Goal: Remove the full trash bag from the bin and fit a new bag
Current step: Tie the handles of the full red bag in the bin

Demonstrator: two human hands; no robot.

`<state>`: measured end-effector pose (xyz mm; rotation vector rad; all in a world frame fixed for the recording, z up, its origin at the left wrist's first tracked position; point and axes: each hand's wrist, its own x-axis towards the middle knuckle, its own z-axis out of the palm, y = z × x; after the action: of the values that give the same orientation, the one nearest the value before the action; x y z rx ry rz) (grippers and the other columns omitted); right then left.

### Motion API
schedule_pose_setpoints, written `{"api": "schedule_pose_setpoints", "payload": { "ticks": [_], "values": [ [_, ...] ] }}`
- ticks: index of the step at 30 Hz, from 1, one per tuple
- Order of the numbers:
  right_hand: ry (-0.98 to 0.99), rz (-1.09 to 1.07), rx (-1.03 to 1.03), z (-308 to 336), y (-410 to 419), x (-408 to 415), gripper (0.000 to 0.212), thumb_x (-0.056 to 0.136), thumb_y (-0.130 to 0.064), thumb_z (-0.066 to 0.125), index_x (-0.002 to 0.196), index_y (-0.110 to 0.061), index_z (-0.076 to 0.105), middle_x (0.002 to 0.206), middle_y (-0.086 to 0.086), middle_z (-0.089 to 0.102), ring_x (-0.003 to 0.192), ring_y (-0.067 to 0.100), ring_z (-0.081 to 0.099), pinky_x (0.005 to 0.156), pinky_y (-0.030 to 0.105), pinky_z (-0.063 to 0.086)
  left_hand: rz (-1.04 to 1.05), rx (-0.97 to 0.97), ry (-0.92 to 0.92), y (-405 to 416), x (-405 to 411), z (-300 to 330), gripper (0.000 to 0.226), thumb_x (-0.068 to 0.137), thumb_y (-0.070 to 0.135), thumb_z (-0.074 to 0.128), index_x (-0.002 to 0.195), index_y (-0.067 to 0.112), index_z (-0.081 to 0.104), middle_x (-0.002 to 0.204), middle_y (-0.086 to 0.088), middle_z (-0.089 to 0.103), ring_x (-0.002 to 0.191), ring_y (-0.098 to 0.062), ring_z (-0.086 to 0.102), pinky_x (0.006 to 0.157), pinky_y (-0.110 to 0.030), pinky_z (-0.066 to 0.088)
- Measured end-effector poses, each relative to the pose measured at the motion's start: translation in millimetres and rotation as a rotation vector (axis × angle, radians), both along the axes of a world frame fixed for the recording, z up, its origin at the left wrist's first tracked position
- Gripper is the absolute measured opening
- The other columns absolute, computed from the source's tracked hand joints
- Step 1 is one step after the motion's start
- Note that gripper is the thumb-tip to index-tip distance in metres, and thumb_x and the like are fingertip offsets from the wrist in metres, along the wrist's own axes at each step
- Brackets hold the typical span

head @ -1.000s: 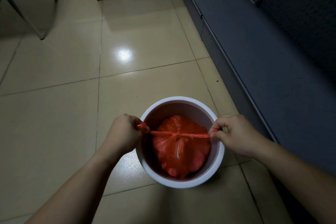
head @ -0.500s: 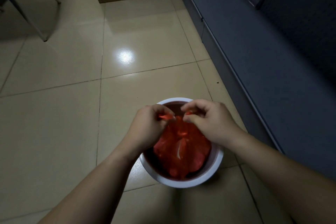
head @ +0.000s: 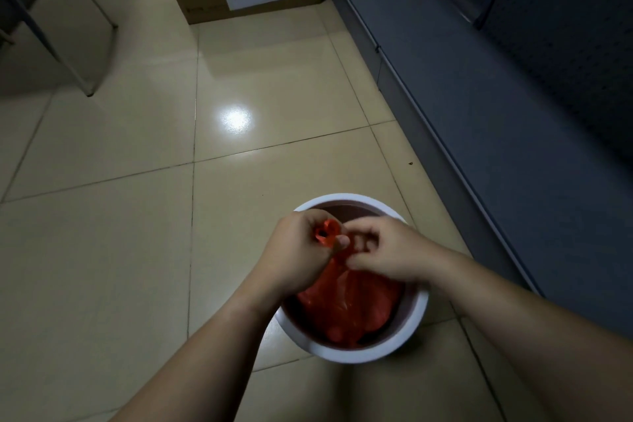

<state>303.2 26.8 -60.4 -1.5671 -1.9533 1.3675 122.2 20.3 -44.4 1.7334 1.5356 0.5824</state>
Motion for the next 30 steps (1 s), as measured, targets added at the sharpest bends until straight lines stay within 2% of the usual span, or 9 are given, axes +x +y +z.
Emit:
{"api": "schedule_pose_setpoints", "payload": {
  "ticks": [4,8,10,12,15,18,23,26,30],
  "values": [
    [-0.100,0.049,0.171,-11,-5,-18,0.015,0.077,-0.018,0.070,0.068,-0.028,0.064,0.070,-0.008,0.054,0.064,0.004,0.052,0.066,0.029,0.044,-0.057,0.021,-0.032,-2,-7,4,0.010,0.079,0.014,0.077,0.081,0.024,0.076,0.072,0.012,0.072,0.065,0.006,0.061,0.062,-0.008,0.044],
    [-0.111,-0.017,0.219,-16,-1,-15,0.014,0.073,-0.031,0.081,0.068,-0.020,0.074,0.073,-0.003,0.061,0.072,0.012,0.060,0.069,0.030,0.049,-0.057,0.088,0.007,-6,-30,4,0.036,0.074,0.014,0.081,0.105,0.029,0.072,0.097,0.014,0.073,0.088,0.001,0.064,0.080,-0.017,0.050],
    [-0.102,-0.044,0.229,-13,-2,-13,0.016,0.072,-0.035,0.082,0.066,-0.022,0.075,0.069,-0.006,0.062,0.069,0.007,0.061,0.068,0.027,0.049,-0.113,0.099,0.129,-10,-48,3,0.065,0.069,0.022,0.086,0.129,0.029,0.061,0.120,0.017,0.061,0.107,-0.004,0.055,0.092,-0.019,0.042],
    [-0.100,-0.056,0.231,-10,-3,-13,0.015,0.073,-0.035,0.083,0.063,-0.026,0.075,0.064,-0.009,0.061,0.067,0.004,0.062,0.066,0.022,0.046,-0.188,0.053,0.213,-15,-66,-1,0.094,0.067,0.033,0.088,0.148,0.024,0.041,0.133,0.020,0.040,0.123,0.001,0.038,0.101,-0.015,0.029],
    [-0.093,-0.070,0.224,-6,-3,-15,0.017,0.073,-0.032,0.082,0.060,-0.028,0.073,0.057,-0.014,0.061,0.066,-0.005,0.062,0.060,0.012,0.041,-0.255,-0.007,0.303,-22,-87,-18,0.118,0.064,0.057,0.082,0.158,0.026,0.017,0.151,0.021,0.020,0.139,0.003,0.017,0.114,-0.018,0.016],
    [-0.129,-0.042,0.236,-6,-3,-17,0.026,0.074,-0.035,0.080,0.054,-0.035,0.065,0.060,-0.014,0.059,0.065,-0.004,0.059,0.060,0.011,0.038,-0.310,-0.040,0.344,-30,-97,-34,0.124,0.063,0.062,0.080,0.157,0.036,0.003,0.162,0.018,0.008,0.149,0.000,0.006,0.122,-0.025,0.015],
    [-0.145,-0.036,0.249,-5,-3,-21,0.020,0.075,-0.037,0.079,0.064,-0.021,0.074,0.068,-0.006,0.061,0.068,0.006,0.060,0.065,0.025,0.043,-0.307,-0.052,0.319,-32,-103,-47,0.126,0.061,0.068,0.078,0.154,0.043,-0.003,0.166,0.013,0.000,0.152,-0.004,0.003,0.123,-0.034,0.018],
    [-0.133,-0.036,0.263,-1,-6,-22,0.026,0.076,-0.031,0.080,0.054,-0.030,0.065,0.065,-0.008,0.057,0.066,0.007,0.059,0.064,0.025,0.045,-0.299,-0.046,0.319,-31,-103,-51,0.128,0.059,0.067,0.080,0.154,0.044,-0.003,0.167,0.013,0.001,0.152,-0.004,0.004,0.123,-0.038,0.020],
    [-0.115,-0.014,0.291,9,-14,-21,0.017,0.077,-0.011,0.074,0.065,-0.023,0.073,0.071,-0.010,0.060,0.072,0.006,0.061,0.068,0.022,0.046,-0.282,-0.079,0.346,-28,-102,-52,0.130,0.057,0.067,0.078,0.153,0.047,-0.008,0.166,0.016,-0.001,0.153,-0.006,0.005,0.121,-0.049,0.022]
  ]
}}
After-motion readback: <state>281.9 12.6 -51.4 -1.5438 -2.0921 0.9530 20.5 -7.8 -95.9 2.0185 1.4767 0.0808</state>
